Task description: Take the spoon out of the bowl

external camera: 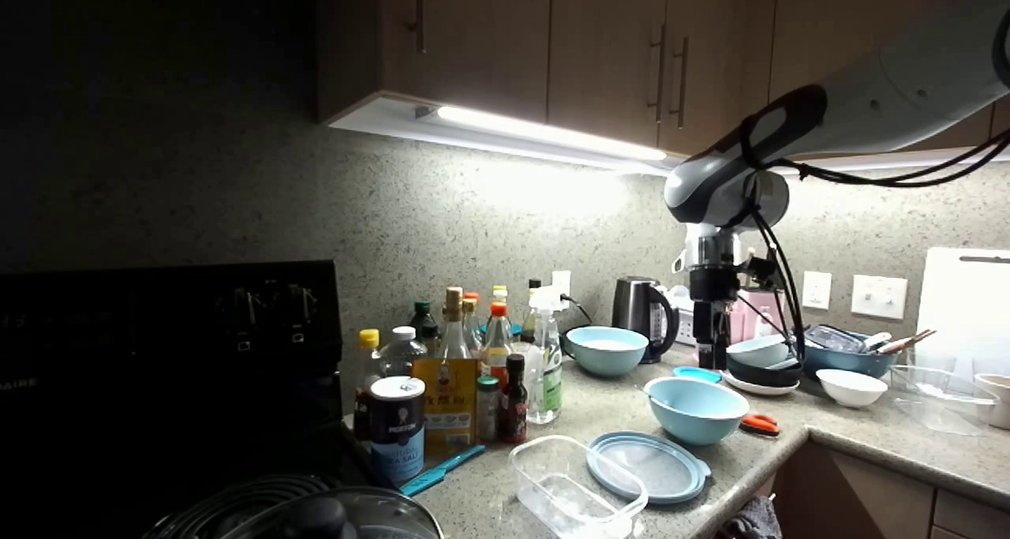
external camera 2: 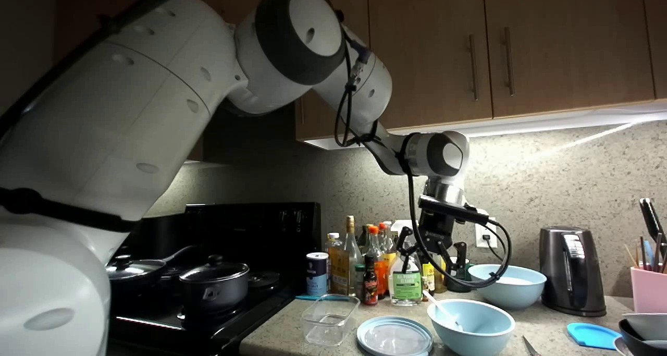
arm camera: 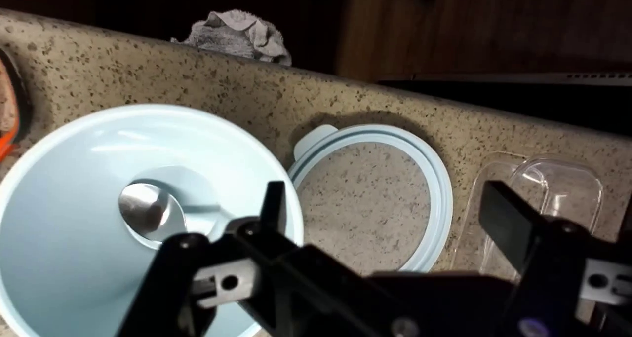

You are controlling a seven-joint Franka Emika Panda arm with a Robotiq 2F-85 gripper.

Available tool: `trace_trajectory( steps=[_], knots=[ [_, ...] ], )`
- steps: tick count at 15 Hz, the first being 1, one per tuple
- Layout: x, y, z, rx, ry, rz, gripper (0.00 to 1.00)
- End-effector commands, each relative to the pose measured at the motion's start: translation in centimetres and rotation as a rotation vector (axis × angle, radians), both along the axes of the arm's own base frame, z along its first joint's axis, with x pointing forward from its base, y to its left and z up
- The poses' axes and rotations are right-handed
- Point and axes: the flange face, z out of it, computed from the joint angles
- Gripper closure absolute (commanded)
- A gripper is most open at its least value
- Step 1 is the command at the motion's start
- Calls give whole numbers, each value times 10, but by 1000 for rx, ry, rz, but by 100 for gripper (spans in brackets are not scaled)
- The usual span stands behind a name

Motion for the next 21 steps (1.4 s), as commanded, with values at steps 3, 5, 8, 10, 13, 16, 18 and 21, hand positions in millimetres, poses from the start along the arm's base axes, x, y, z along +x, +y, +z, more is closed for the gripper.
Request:
trace_trajectory(
  steps=[3, 5, 8, 10, 13, 16, 18, 21],
  knots=[
    [27, -6, -26, 104, 54, 132, 0],
    [34, -6, -33, 115, 72, 157, 0],
    [36, -4, -37, 81, 65, 116, 0],
    [38, -4, -41, 81, 67, 114, 0],
    [46, -5, -45, 73, 38, 115, 0],
    [67, -7, -61, 36, 10, 124, 0],
    [76, -6, -71, 34, 23, 138, 0],
    [88, -5, -83, 29, 29, 166, 0]
  ],
)
